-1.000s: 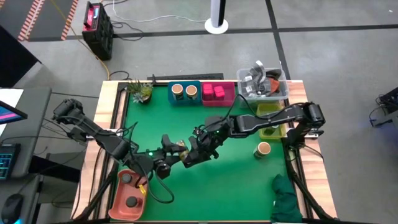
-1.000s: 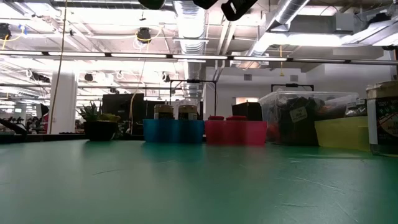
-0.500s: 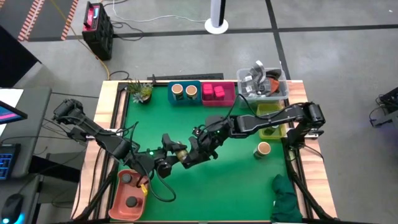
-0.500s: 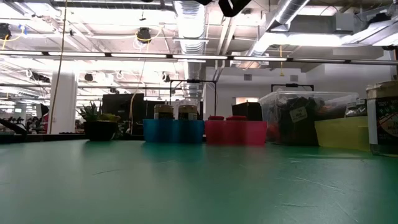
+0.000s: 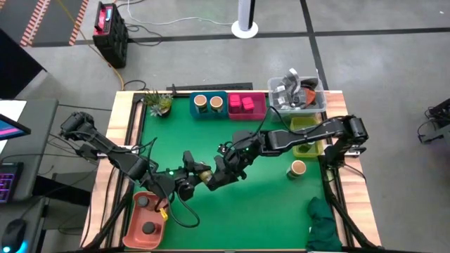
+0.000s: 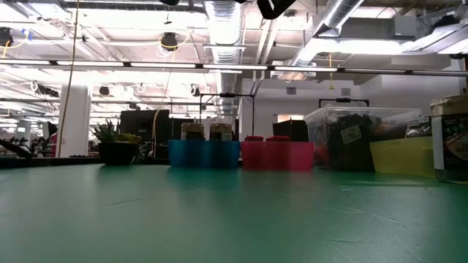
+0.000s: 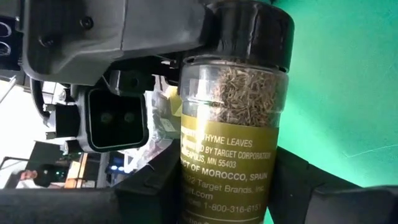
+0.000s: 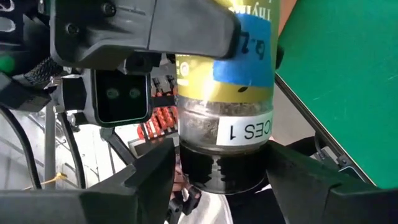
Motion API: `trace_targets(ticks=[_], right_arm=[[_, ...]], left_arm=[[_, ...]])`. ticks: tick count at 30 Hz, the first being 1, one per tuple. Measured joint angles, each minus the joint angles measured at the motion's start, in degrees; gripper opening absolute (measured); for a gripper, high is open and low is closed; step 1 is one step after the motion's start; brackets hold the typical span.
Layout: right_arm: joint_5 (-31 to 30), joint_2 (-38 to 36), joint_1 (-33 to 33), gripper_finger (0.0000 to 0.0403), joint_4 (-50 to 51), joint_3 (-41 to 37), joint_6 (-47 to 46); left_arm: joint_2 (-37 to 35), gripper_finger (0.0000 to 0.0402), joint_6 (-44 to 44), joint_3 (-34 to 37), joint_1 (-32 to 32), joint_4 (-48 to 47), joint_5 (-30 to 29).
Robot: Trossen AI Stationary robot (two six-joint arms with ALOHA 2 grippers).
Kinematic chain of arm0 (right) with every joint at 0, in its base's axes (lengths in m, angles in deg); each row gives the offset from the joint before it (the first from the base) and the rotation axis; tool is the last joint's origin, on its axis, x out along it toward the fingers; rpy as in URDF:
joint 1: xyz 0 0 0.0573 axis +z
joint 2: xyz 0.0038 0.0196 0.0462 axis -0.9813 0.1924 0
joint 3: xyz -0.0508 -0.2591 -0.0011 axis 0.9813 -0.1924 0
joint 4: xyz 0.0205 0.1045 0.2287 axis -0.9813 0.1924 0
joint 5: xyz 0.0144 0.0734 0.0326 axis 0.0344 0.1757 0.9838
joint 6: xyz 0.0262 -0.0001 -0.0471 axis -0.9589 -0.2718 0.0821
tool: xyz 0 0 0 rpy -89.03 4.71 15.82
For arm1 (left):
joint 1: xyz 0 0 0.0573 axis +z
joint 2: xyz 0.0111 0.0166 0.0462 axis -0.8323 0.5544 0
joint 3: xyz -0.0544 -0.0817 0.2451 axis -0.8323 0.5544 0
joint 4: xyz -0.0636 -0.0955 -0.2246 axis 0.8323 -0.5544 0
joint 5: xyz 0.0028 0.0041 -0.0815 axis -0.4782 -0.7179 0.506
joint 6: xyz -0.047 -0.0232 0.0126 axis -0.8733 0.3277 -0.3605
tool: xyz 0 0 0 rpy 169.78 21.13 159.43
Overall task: Sort spices by type
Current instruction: Put the black spice bottle into the orange bin
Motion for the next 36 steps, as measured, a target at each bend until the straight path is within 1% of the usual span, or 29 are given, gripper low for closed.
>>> trace_targets(ticks=[4,8,12,14,15,17,18,21,26,29,32,36], right_arm=[[0.05,0.00,-0.02,0.0275,0.03,0.00,0.03],[2.40,-0.15,-1.14,0.0278,2.49,0.04,2.88],[2.90,-3.14,-3.26,0.0278,9.01,0.07,9.15],[1.88,-5.38,-4.30,0.0278,13.28,0.06,13.54],[0.39,-6.68,-4.61,0.0278,15.21,0.04,16.37],[-4.12,-9.49,-4.66,0.0278,19.35,0.02,22.10],[-7.29,-10.92,-4.08,0.0278,20.71,0.02,24.88],[-19.24,-14.12,-0.54,0.0278,22.43,0.02,33.81],[-40.15,-14.99,8.12,0.0279,20.03,-0.02,45.52],[-50.08,-13.58,12.80,0.0279,15.64,-0.01,50.20],[-56.08,-11.32,16.28,0.0279,12.14,-0.13,53.63],[-59.27,-7.12,18.20,0.0279,2.75,-0.17,58.44]], left_arm=[[0.00,0.0169,-0.20,0.00,0.00,-0.07,-0.03],[0.00,0.0168,-2.81,0.03,-0.21,-0.22,0.03],[0.01,0.0168,-8.42,0.11,-1.06,-0.76,-0.18],[-0.52,0.0168,-11.83,0.10,-1.97,-1.81,0.85],[-0.80,0.0168,-13.68,0.09,-2.36,-2.55,1.64],[-1.21,0.0168,-17.23,0.09,-2.90,-3.91,2.96],[-1.52,0.0168,-18.92,0.09,-3.12,-4.28,3.57],[-2.82,0.0168,-23.70,0.09,-4.06,-4.77,4.79],[-5.89,0.0168,-31.62,0.04,-5.67,-4.66,6.15],[-8.42,0.0168,-36.83,0.04,-7.21,-4.26,6.20],[-10.97,0.0168,-41.30,0.03,-8.63,-3.84,7.97],[-12.62,0.0168,-45.25,0.00,-10.50,-3.55,8.38]])
